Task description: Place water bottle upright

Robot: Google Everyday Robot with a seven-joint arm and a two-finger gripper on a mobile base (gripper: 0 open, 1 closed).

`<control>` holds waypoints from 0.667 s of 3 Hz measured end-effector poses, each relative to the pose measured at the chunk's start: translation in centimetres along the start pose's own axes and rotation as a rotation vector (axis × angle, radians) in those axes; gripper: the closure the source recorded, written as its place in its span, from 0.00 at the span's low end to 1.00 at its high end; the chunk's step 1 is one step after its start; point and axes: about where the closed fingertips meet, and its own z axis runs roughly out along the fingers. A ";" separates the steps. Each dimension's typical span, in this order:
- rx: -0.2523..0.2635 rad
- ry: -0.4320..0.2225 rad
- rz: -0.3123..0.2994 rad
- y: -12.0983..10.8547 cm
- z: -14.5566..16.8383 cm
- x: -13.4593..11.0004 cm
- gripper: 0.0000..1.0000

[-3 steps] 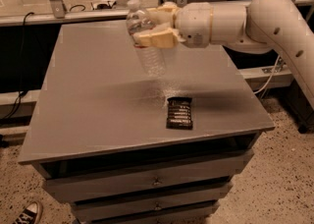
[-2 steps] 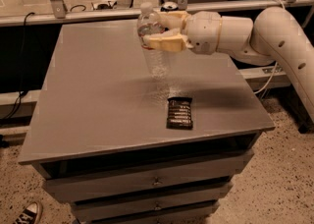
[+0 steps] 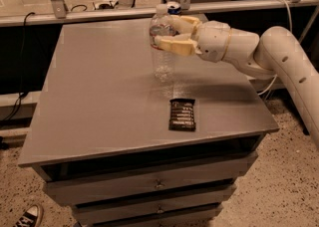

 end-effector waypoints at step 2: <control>0.030 -0.051 0.037 0.1 -1.3 1.0 0.83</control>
Offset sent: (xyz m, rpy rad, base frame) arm -0.0018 -0.0260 -0.0188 0.0967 0.0312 -0.0257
